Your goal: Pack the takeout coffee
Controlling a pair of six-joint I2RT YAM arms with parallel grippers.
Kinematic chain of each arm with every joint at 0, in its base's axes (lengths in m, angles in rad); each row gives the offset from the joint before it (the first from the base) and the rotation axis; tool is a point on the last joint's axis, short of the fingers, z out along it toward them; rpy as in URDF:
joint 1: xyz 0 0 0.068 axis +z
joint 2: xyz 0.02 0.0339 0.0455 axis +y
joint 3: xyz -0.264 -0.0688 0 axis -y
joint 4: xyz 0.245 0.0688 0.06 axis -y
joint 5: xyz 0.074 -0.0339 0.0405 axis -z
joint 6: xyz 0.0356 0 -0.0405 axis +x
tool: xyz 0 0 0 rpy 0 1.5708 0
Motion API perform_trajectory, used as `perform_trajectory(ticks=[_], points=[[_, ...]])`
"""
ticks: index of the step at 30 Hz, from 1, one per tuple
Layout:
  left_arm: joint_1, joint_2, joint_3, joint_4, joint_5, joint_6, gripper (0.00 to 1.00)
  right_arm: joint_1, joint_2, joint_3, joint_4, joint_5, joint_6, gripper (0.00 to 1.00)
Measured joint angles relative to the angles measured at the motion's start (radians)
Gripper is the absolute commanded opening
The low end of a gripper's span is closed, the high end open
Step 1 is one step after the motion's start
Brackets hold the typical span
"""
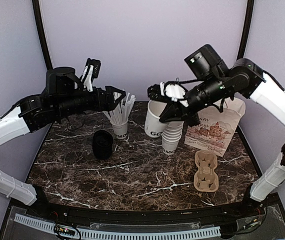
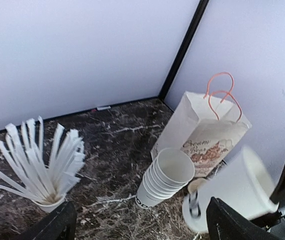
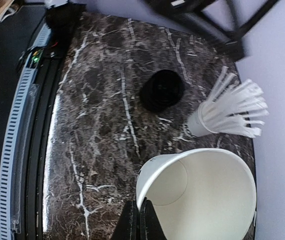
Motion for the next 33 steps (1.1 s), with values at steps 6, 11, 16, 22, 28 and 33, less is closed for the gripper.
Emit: perform_trajectory(ticks=[6, 11, 16, 22, 28, 33], points=[[0.061, -0.064, 0.050, -0.083, -0.058, 0.027, 0.93, 0.204, 0.086, -0.167, 0.006, 0.049, -0.050, 0.00], [0.062, -0.047, 0.041, -0.182, -0.092, 0.036, 0.93, 0.216, 0.160, -0.255, 0.029, 0.076, -0.064, 0.00], [0.064, -0.046, 0.037, -0.250, -0.101, 0.047, 0.93, 0.213, 0.174, -0.294, 0.097, 0.087, -0.069, 0.00], [0.076, -0.027, 0.037, -0.327, -0.101, 0.047, 0.93, 0.213, 0.185, -0.370, 0.172, 0.103, -0.083, 0.01], [0.092, 0.029, 0.038, -0.386, -0.081, 0.046, 0.93, 0.209, 0.204, -0.409, 0.235, 0.100, -0.082, 0.05], [0.092, 0.032, 0.037, -0.389, -0.047, 0.046, 0.91, 0.196, 0.212, -0.409, 0.262, 0.071, -0.077, 0.14]])
